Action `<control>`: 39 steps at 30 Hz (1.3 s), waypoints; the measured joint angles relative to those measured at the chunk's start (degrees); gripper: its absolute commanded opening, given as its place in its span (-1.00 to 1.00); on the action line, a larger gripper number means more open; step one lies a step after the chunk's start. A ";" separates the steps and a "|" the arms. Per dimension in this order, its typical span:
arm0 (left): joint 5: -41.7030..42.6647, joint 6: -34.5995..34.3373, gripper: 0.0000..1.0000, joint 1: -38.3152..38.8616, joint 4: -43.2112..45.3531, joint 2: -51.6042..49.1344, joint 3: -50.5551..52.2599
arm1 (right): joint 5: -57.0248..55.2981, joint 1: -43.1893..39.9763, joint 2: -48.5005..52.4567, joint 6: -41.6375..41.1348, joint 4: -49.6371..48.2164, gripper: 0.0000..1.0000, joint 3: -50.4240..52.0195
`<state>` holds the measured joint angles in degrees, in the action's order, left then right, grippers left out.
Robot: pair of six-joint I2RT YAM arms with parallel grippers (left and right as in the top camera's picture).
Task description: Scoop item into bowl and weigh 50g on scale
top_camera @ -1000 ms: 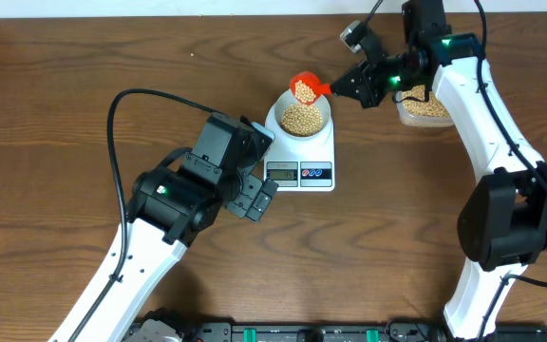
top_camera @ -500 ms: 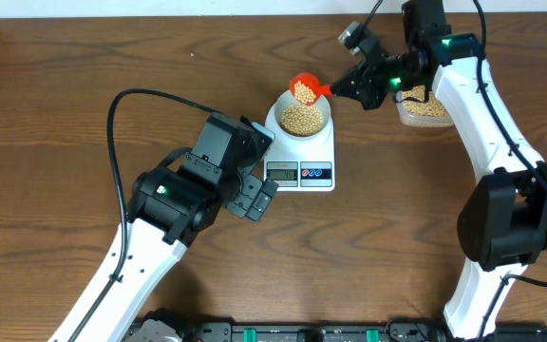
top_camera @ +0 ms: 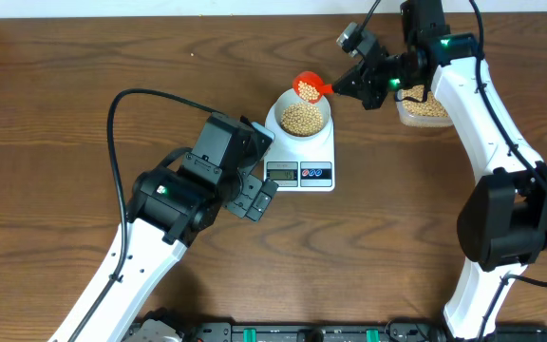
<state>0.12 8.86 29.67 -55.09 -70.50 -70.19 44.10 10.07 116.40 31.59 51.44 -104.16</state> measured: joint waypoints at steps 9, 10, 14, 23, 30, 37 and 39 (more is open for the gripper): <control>0.00 0.02 0.96 0.00 0.00 0.00 0.00 | 5.84 -0.92 0.00 -3.04 2.69 -0.98 0.00; 0.00 0.00 0.96 0.00 0.00 0.00 0.00 | 6.08 -1.05 0.00 -3.26 2.73 -0.98 0.00; 0.00 0.00 0.96 0.00 0.00 0.00 0.00 | 6.64 -1.22 0.00 -4.17 2.73 -0.98 0.00; 0.00 0.00 0.95 0.00 0.00 0.00 0.00 | 6.91 -1.27 0.00 -4.57 2.73 -0.98 0.00; 0.00 0.02 0.96 0.00 0.00 0.00 0.00 | 6.88 -1.27 0.00 -4.57 2.69 -0.98 0.00; 0.00 0.00 0.96 0.00 0.00 0.00 0.00 | 6.14 -1.03 0.00 0.35 4.63 -0.98 0.00; 0.00 0.02 0.96 0.00 0.00 0.00 0.00 | 4.76 -0.98 0.00 0.52 3.56 -0.98 0.00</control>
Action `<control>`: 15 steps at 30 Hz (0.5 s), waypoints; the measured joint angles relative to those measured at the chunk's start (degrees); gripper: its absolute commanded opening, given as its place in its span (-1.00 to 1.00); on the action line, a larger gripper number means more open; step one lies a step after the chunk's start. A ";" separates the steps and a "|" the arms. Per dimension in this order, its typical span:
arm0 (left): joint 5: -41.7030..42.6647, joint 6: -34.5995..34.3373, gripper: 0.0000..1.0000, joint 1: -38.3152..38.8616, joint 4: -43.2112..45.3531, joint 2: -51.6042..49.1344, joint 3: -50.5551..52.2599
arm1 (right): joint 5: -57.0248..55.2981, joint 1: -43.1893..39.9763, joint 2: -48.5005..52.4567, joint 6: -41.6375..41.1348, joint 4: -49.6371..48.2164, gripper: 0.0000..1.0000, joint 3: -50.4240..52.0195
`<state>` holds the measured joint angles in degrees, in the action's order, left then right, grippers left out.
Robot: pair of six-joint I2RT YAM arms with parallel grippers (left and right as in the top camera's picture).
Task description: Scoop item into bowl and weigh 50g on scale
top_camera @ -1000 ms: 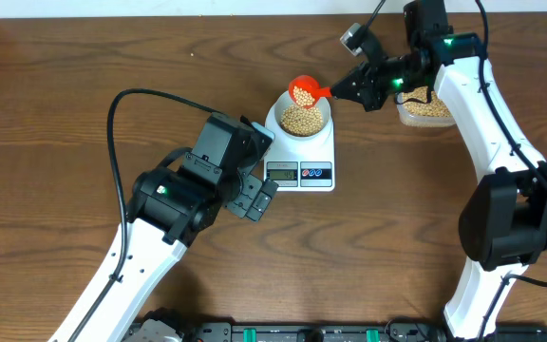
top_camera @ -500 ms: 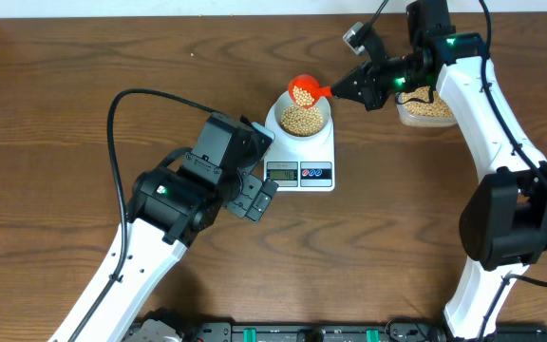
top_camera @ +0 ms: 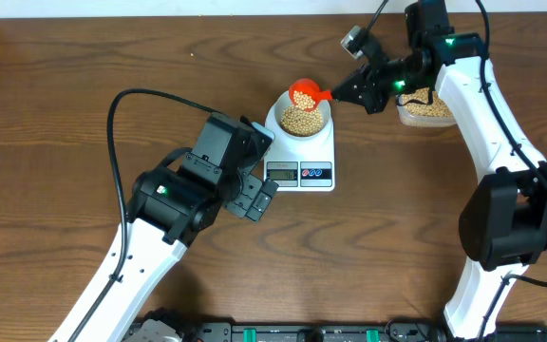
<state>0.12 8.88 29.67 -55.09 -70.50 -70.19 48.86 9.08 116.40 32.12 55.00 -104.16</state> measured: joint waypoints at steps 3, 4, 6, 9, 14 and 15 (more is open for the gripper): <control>0.00 -0.02 0.95 0.00 0.00 0.00 0.00 | -1.73 0.04 0.00 -0.20 -1.01 -0.98 0.00; 0.00 0.00 0.95 0.00 0.00 0.00 0.00 | -2.14 0.04 0.00 -0.15 -0.96 -0.98 0.00; 0.00 0.00 0.96 0.00 0.00 0.00 0.00 | -2.64 0.04 0.00 -0.09 -0.96 -0.98 0.00; 0.00 -0.02 0.96 0.00 0.00 0.00 0.00 | -3.06 0.04 0.00 -0.17 -1.27 -0.98 0.00; 0.00 0.00 0.96 0.00 0.00 0.00 0.00 | -3.48 0.09 -0.02 -0.17 -1.25 -0.98 0.00; 0.00 -0.02 0.96 0.00 0.00 0.00 0.00 | -3.45 0.15 0.00 -0.02 -1.03 -0.98 0.00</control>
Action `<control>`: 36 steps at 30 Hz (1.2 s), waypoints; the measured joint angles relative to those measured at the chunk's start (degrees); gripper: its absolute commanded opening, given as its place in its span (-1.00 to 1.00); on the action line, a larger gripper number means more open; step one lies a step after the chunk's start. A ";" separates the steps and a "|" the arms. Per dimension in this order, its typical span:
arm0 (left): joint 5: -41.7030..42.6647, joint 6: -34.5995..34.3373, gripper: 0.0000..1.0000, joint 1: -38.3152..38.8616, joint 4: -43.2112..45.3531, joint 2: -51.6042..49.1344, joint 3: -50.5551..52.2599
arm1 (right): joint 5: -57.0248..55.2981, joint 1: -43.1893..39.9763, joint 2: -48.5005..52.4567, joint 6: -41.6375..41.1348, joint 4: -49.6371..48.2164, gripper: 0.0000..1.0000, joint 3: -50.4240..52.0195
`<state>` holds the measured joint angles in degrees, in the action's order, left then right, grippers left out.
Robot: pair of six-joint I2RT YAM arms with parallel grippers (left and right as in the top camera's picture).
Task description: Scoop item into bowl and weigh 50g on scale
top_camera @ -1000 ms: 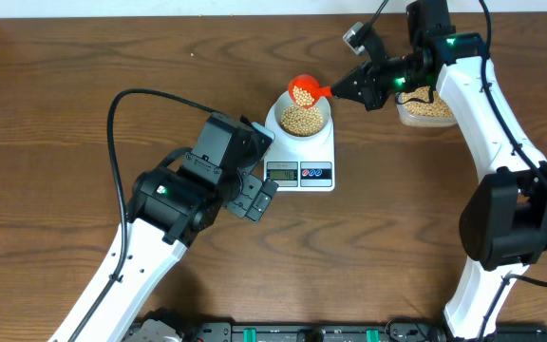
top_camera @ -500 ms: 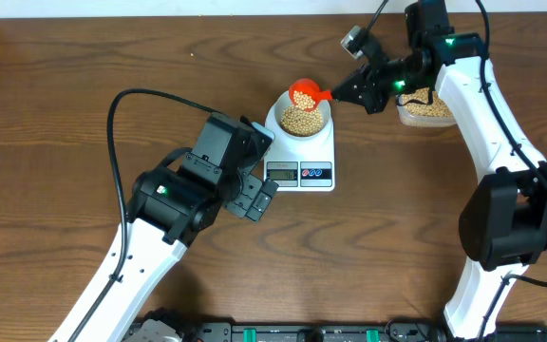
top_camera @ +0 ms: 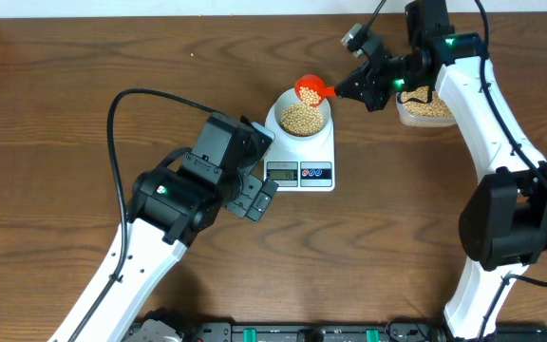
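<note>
A white bowl (top_camera: 302, 119) full of tan beans stands on the white scale (top_camera: 304, 161), whose display faces the front. My right gripper (top_camera: 349, 92) is shut on the handle of a small red scoop (top_camera: 310, 90), which hovers over the bowl's far rim with beans in it. Behind the right arm, a clear container (top_camera: 424, 109) holds more beans. To the scale's left my left gripper (top_camera: 257, 195) hangs just above the table; whether its fingers are open or shut cannot be told from above.
The left arm's black cable (top_camera: 122, 123) loops over the table left of the scale. The table's far edge (top_camera: 160, 16) runs along the top, and a black rail (top_camera: 283, 332) lies along the front.
The red scoop has shifted slightly up and to the right over the bowl's far rim. The left arm has not moved.
The scoop was first held at the bowl's far rim with beans in it. Later it sat a little lower and further left over the beans. Now it is back near the far rim. The left arm stayed beside the scale throughout.
</note>
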<state>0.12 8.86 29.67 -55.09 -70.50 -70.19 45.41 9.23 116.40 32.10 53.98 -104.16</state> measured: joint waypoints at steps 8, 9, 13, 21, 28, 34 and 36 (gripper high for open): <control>0.00 0.00 0.96 0.00 0.00 0.00 0.00 | -0.46 1.03 0.00 1.11 -0.42 -0.98 0.00; 0.00 0.00 0.96 0.00 0.00 0.00 0.00 | -0.59 1.03 0.00 0.90 -0.48 -0.98 0.00; 0.00 0.00 0.96 0.00 0.00 0.00 0.00 | -1.27 1.03 0.00 0.35 -0.50 -0.98 0.00; 0.00 0.00 0.96 0.00 0.00 0.00 0.00 | -1.40 1.03 0.00 -0.02 -0.44 -0.98 0.00; 0.00 0.00 0.95 0.00 0.00 0.00 0.00 | -1.40 1.03 0.00 -0.20 0.02 -0.98 0.00; 0.00 0.00 0.96 0.00 0.00 0.00 0.00 | -1.40 1.03 0.00 -0.20 0.02 -0.98 0.00; 0.00 0.00 0.95 0.00 0.00 0.00 0.00 | -1.40 1.03 0.00 -0.20 0.02 -0.98 0.00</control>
